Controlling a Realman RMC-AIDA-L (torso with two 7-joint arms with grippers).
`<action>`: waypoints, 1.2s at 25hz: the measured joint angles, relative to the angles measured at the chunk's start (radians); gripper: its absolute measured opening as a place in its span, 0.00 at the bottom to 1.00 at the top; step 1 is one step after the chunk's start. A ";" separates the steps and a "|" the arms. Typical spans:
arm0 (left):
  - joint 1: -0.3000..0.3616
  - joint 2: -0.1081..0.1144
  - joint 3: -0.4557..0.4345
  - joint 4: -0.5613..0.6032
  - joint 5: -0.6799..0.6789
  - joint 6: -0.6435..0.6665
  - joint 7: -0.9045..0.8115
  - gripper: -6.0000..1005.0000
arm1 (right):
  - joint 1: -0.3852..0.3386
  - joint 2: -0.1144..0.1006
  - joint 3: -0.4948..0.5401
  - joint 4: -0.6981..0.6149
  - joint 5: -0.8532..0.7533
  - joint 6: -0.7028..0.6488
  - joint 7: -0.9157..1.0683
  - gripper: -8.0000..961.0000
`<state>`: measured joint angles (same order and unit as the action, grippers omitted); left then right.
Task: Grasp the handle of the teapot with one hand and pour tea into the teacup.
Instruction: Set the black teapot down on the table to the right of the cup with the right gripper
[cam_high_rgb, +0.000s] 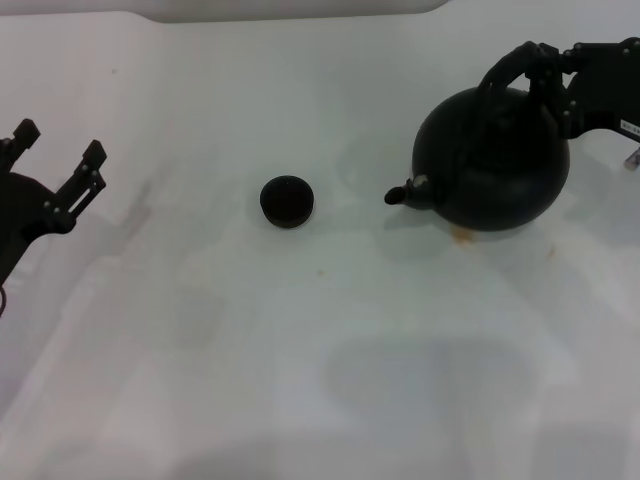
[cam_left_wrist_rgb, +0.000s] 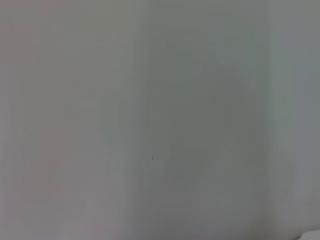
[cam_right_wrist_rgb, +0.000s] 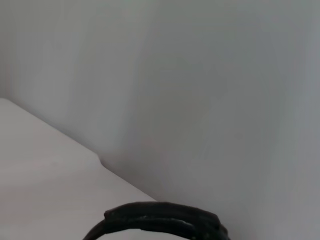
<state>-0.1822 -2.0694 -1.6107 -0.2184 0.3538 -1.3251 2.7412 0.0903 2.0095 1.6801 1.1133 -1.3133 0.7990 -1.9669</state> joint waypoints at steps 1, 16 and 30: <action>0.001 0.000 0.000 -0.001 0.000 0.000 0.000 0.81 | 0.008 0.000 0.014 -0.015 0.002 0.019 -0.003 0.11; -0.001 -0.002 0.000 -0.004 0.004 -0.002 0.000 0.81 | 0.051 0.001 0.058 -0.109 0.008 0.077 -0.053 0.11; -0.002 -0.002 0.000 -0.004 0.001 -0.002 -0.001 0.81 | 0.082 0.001 0.079 -0.192 0.019 0.076 -0.116 0.13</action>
<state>-0.1841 -2.0709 -1.6106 -0.2224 0.3548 -1.3267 2.7404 0.1721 2.0110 1.7594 0.9215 -1.2939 0.8748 -2.0827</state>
